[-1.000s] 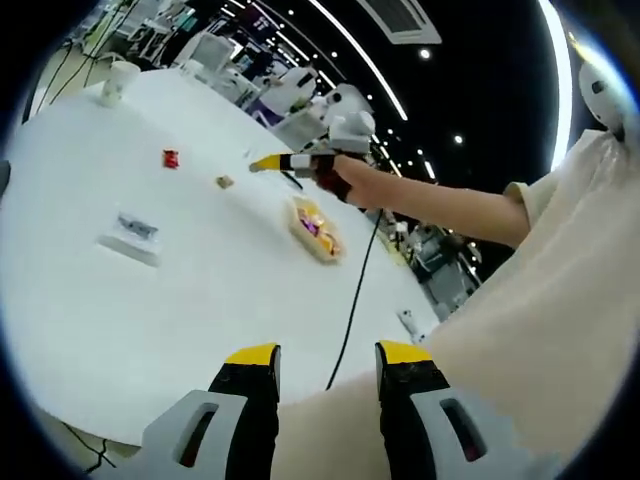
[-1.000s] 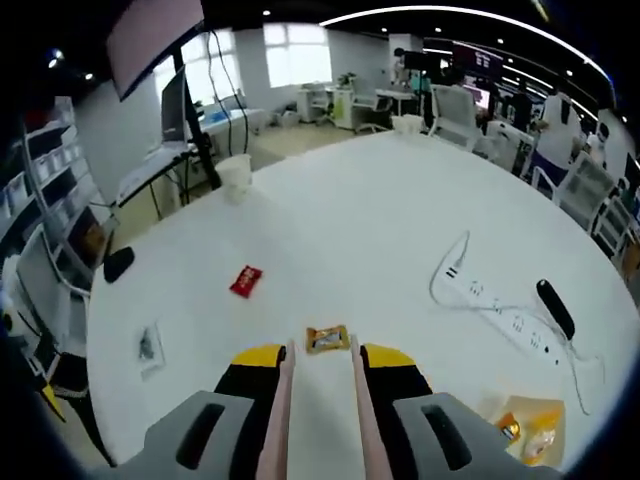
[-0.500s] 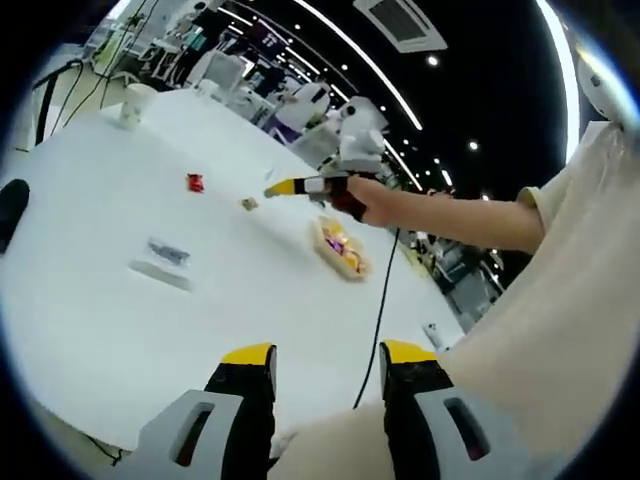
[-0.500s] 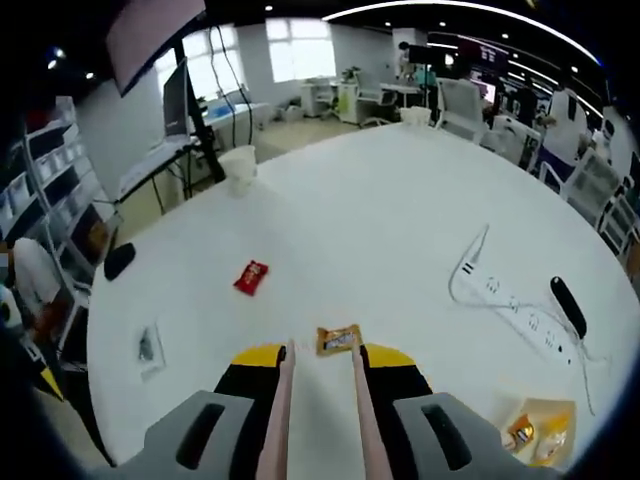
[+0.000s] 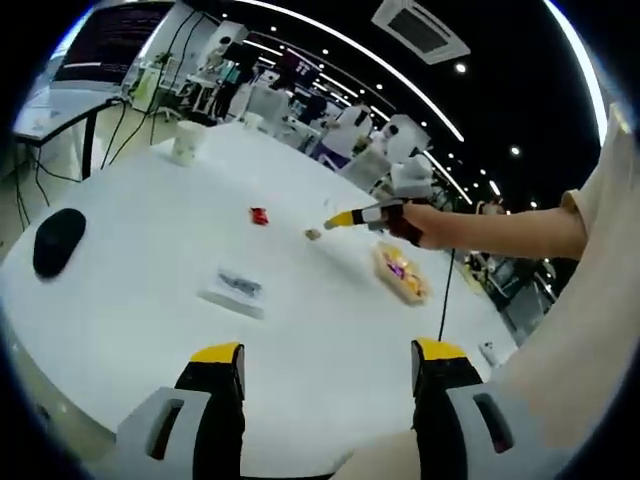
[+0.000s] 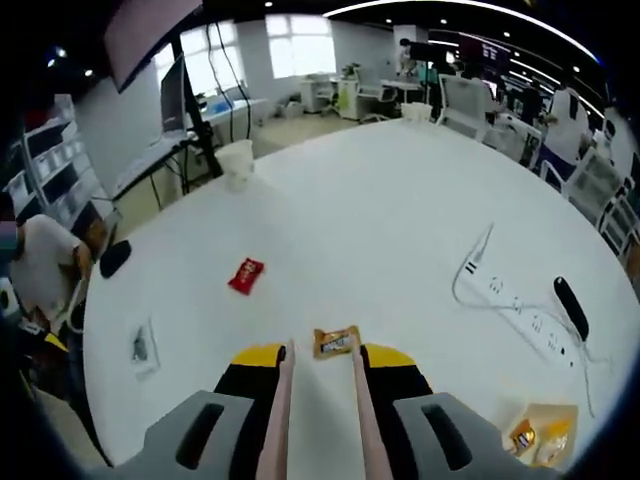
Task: Place the target food into the container with the food tongs after gripping and lifting it, then release it inside without dropping or visibly crushing the food.
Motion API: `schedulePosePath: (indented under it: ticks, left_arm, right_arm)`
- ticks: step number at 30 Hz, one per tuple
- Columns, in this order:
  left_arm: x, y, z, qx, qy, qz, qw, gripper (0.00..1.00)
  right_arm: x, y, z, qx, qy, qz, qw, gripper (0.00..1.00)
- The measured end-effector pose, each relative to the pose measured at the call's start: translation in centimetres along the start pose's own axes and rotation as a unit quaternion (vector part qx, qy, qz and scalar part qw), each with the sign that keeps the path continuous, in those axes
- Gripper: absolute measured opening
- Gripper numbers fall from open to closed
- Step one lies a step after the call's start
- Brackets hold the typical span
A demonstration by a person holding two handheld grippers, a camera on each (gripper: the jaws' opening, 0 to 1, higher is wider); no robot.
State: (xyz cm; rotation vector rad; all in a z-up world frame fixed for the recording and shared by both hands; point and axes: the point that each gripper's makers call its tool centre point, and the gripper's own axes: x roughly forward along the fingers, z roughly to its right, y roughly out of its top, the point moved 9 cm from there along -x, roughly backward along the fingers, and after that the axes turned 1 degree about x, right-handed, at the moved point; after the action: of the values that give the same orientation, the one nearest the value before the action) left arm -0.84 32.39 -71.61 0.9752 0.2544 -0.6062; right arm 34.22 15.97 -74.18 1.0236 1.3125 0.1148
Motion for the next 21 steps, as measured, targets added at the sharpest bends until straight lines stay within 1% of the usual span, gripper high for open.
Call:
schedulePosePath:
  ticks: [10,16,21]
  left_arm:
    - [0.3,-0.4,-0.3,-0.011,0.001,-0.007,0.9999,0.67]
    - [0.6,-0.6,-0.6,-0.02,0.001,-0.013,0.9997,0.67]
    - [0.9,-0.3,-0.8,-0.024,0.01,-0.009,0.9996,0.69]
  right_arm:
    - [1.3,-0.4,0.2,-0.001,-0.005,-0.01,0.9999,0.29]
    - [1.7,-0.2,0.6,-0.003,-0.009,-0.01,0.9999,0.29]
    - [1.6,0.0,0.6,-0.001,-0.007,-0.012,0.9999,0.29]
